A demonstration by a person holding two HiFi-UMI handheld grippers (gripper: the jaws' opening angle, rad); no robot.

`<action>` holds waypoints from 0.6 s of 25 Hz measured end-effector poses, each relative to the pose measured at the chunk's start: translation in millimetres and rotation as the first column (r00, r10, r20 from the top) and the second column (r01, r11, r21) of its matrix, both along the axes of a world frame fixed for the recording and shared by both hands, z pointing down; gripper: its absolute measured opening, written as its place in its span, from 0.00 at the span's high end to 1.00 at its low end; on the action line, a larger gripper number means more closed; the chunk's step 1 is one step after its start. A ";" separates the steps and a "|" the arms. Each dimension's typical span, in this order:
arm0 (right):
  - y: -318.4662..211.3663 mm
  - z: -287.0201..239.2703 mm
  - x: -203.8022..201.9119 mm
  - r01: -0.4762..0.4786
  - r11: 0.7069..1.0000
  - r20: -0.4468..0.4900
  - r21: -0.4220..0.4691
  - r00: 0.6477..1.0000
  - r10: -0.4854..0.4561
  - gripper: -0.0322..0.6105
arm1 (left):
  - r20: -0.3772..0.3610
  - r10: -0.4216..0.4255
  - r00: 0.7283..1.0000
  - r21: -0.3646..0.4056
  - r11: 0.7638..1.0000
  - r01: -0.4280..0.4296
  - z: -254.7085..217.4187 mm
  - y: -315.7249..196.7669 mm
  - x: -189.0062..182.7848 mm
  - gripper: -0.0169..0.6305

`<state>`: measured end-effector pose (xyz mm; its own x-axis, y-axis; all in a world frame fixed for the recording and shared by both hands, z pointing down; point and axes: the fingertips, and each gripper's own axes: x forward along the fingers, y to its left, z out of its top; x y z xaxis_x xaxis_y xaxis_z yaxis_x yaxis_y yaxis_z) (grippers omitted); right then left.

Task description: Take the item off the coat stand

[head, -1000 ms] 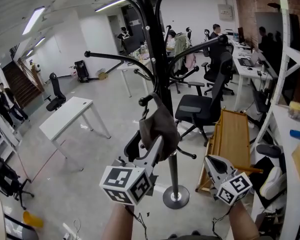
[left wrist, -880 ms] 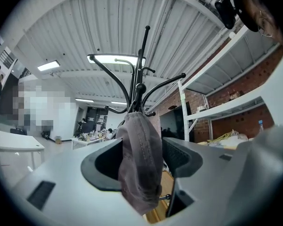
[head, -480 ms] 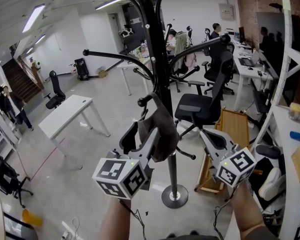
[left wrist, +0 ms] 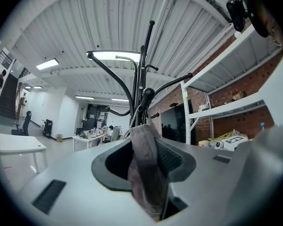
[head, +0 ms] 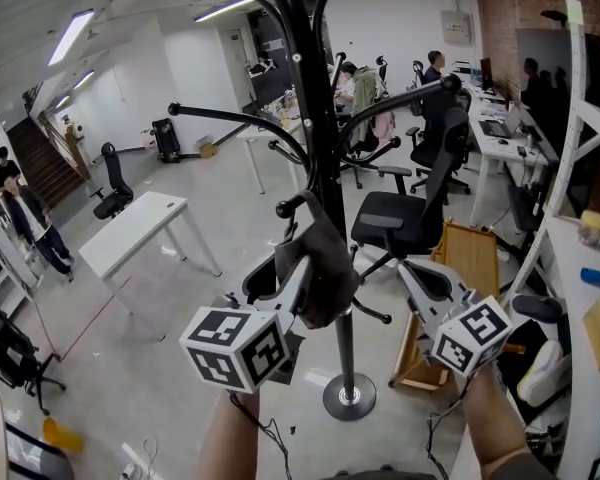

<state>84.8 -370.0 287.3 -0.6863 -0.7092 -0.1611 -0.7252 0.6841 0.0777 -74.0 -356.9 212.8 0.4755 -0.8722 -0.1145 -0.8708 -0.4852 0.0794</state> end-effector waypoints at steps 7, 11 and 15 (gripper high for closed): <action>-0.3 2.0 -4.7 0.017 1.000 -0.016 -0.002 1.000 -0.017 0.94 | 0.039 -0.030 0.999 0.017 0.999 0.029 -3.5 -1.4 -0.4 0.92; -0.6 -2.0 -3.9 0.019 1.000 -0.010 0.005 1.000 -0.019 0.94 | 0.020 -0.028 0.999 0.030 0.999 0.027 -10.2 -2.7 0.9 0.94; 0.7 -2.3 -3.9 0.024 1.000 -0.003 0.007 1.000 -0.024 0.94 | 0.009 -0.020 1.000 0.069 0.997 0.019 -22.8 4.1 3.9 0.94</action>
